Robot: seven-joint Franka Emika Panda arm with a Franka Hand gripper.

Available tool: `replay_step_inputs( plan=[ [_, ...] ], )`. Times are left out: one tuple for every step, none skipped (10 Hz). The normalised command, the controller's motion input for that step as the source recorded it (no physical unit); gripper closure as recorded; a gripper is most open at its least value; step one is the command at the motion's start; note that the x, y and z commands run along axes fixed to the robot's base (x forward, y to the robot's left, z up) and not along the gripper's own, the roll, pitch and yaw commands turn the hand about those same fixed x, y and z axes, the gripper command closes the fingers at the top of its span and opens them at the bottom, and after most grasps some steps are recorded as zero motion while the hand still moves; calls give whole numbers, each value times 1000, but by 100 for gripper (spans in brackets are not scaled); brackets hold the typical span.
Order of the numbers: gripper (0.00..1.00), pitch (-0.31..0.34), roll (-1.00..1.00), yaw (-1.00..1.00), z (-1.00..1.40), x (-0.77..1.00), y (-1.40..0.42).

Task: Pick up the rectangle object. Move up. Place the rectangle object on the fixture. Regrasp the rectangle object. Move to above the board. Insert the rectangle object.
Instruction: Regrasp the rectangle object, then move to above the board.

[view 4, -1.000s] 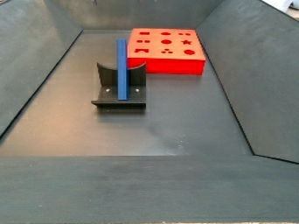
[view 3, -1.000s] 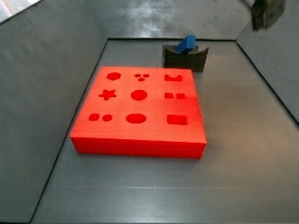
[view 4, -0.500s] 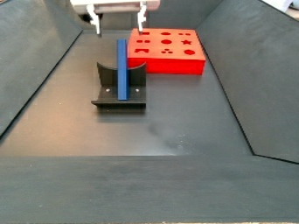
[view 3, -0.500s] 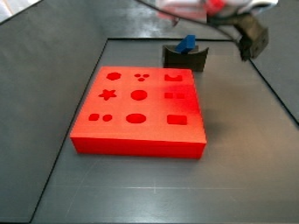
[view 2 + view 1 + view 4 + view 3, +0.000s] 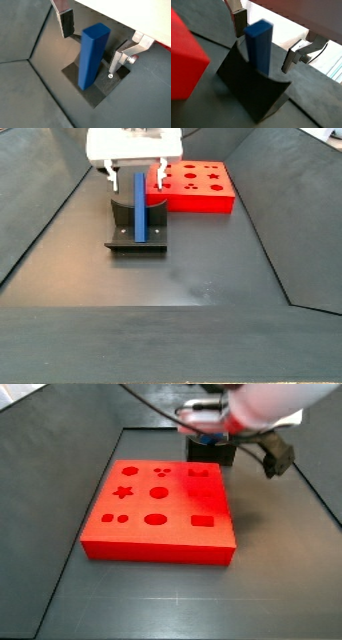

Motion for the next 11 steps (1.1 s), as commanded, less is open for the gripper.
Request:
replay_step_inputs(
  plan=[
    [0,25,76,-14,-379,87,-2],
    [0,29,72,9,-197,83,-3],
    [100,0,0,0,0,0,0],
    [100,131,239,157,1000,-55,244],
    [100,103,198,152,1000,-53,238],
    [100,60,130,149,1000,-52,228],
    [100,33,93,145,1000,-53,222],
    [100,-14,26,126,1000,-53,214],
    [100,-41,-5,110,1000,-55,208],
    [100,-69,-29,78,1000,-58,199],
    [100,-77,-33,62,1000,-59,195]
  ],
)
